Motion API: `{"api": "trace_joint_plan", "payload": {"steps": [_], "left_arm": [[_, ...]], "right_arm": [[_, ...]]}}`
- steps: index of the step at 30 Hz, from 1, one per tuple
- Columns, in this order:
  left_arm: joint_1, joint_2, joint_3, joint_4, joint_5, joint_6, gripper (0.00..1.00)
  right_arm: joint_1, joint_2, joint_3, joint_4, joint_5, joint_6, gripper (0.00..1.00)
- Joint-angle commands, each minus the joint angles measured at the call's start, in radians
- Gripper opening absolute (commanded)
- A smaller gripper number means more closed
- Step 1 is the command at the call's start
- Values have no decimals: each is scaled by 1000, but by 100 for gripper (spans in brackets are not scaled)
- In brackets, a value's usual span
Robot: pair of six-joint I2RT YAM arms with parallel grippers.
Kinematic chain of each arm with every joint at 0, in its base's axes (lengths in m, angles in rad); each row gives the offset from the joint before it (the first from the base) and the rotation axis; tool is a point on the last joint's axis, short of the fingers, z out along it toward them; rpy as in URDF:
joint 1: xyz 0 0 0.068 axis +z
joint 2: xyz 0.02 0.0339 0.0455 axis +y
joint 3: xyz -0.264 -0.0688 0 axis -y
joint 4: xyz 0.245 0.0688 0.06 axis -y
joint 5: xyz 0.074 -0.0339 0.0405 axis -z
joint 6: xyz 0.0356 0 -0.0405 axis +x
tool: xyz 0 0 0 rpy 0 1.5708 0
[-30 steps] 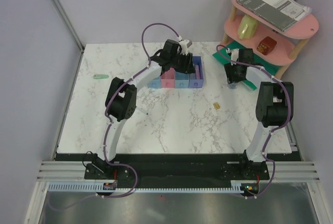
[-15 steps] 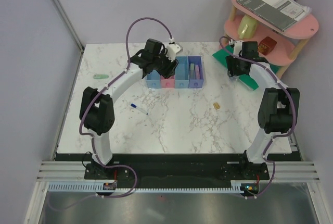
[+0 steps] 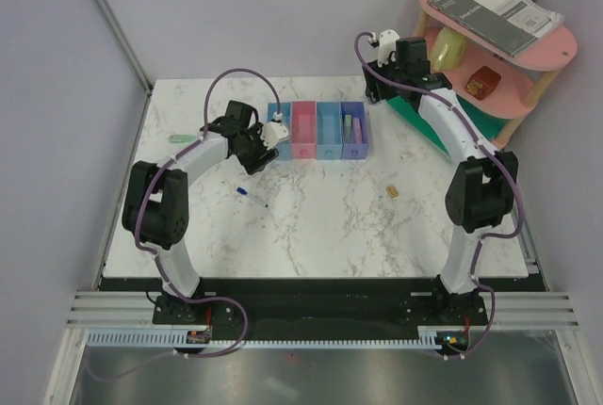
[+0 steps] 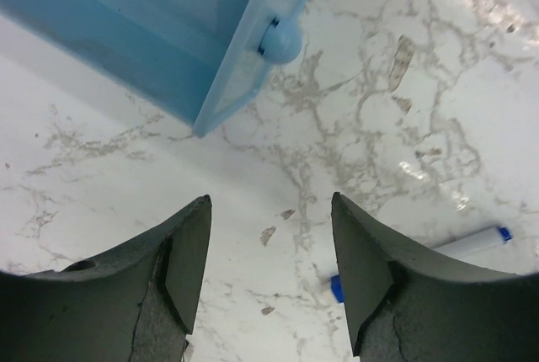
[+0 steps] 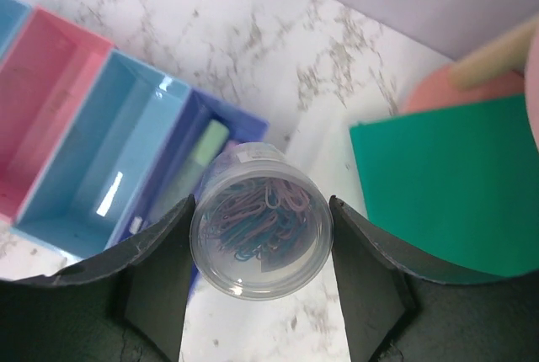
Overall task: Sort the stationery into containers
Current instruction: Place the stationery in the storage box.
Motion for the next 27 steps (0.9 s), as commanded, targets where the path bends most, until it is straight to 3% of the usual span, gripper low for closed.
{"api": "trace_joint_plan", "payload": {"steps": [1,9,13,27], "left_arm": [[52,-65,-24,9,31,178,66],[79,-94,-107,5,47,381,68],[79,-101,-157,-2,46,458,77],[79,-79,-220,-5,32,475,78]], "right_arm": [[43,101,156,2,-14,30,44],[115,238,273,22,-49,68,44],[154,272,310,23,-48,70,44],[218,359,324,26,-14,36,44]]}}
